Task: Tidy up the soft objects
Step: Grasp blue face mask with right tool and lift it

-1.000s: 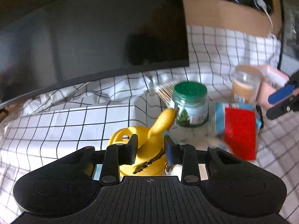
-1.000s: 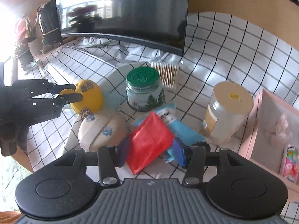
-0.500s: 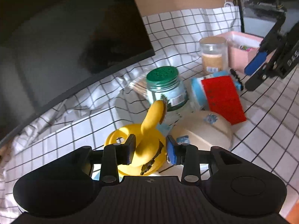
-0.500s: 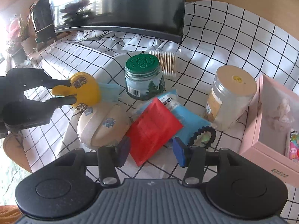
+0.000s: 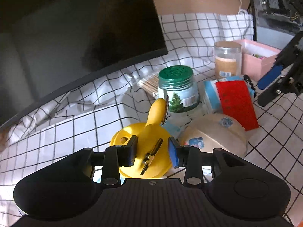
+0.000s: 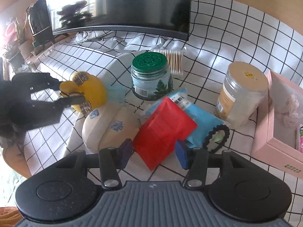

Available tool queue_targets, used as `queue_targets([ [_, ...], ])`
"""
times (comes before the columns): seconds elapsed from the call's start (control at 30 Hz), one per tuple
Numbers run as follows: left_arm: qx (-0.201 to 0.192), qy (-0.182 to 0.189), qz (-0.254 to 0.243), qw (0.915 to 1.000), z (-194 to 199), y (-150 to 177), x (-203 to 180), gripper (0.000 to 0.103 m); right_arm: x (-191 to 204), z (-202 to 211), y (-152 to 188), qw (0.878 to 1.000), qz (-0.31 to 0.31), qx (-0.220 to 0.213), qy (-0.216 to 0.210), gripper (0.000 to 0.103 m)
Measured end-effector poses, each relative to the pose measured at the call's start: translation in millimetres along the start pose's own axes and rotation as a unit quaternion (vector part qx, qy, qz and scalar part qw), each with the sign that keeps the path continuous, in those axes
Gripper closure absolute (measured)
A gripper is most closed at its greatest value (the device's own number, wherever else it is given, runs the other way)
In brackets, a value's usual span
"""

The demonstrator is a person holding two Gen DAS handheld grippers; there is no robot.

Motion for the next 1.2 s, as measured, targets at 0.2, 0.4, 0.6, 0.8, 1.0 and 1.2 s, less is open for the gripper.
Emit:
queue_targets([
  [0.2,0.012,0.016,0.14,0.9899,0,-2,30,0.082,8,-9,-13,1.0,0.013,-0.011,0.015,0.053],
  [0.4,-0.014,-0.008,0.171,0.9852,27,-16,46,0.086,30,-25,-27,0.997,0.074,0.005,0.006,0.053],
  [0.6,-0.028,-0.041,0.224,0.9733,51,-28,88,0.087,66,-54,-44,0.99,0.136,0.02,-0.04,0.053],
  [0.8,-0.028,-0.098,0.246,0.9639,64,-23,114,0.087,105,-90,-51,0.971,0.22,0.051,-0.075,0.053],
  [1.0,-0.013,-0.138,0.29,0.9469,78,-1,135,0.087,145,-124,-32,0.918,0.384,0.073,-0.067,0.053],
  [1.2,-0.006,-0.155,0.323,0.9335,88,15,147,0.087,158,-153,-13,0.83,0.55,0.091,-0.015,0.052],
])
Point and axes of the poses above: each gripper's, at about its wrist camera, not at the fingertips, and z roughly against the way its jaws point, x to its left, y to its underside, the point moved 1 cm from there along -z, roughly the way its jaws point, and after that the axes turned 14 degrees about -y, right-handed, at the moved point
